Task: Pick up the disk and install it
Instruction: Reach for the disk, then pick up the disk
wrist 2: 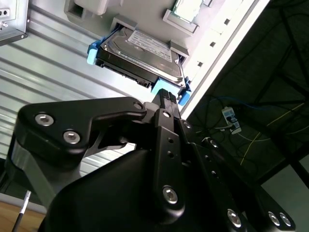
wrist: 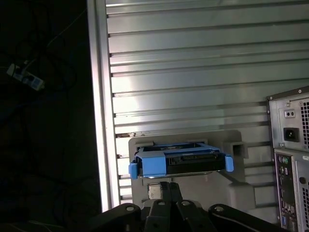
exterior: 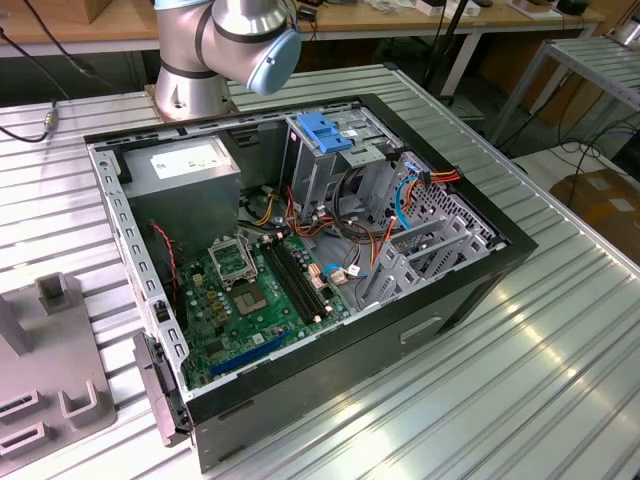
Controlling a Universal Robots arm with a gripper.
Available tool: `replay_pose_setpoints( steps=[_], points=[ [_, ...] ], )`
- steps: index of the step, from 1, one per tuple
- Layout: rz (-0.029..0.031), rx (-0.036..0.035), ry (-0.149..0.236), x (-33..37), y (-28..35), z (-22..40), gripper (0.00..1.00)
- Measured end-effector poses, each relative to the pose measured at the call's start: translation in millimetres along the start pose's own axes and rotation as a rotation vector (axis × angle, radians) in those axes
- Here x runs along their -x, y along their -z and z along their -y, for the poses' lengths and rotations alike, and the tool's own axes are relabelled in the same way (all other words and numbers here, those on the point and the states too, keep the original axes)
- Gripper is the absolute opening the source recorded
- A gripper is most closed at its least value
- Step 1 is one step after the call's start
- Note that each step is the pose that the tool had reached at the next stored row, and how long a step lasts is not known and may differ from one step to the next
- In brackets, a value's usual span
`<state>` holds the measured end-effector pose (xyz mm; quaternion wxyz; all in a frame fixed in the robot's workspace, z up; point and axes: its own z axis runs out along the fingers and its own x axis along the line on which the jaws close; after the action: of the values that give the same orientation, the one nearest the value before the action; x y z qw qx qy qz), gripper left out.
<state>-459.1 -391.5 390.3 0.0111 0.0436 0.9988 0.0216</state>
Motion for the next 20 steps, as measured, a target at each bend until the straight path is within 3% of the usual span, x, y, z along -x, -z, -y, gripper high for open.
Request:
replay_pose_setpoints(
  steps=[13, 20],
  points=[
    [-0.0003, 0.0, 0.004, -0.3, 0.1, 0.0, 0.1],
    [-0.0034, 0.0015, 0.076, -0.3, 0.1, 0.0, 0.1]
  ],
)
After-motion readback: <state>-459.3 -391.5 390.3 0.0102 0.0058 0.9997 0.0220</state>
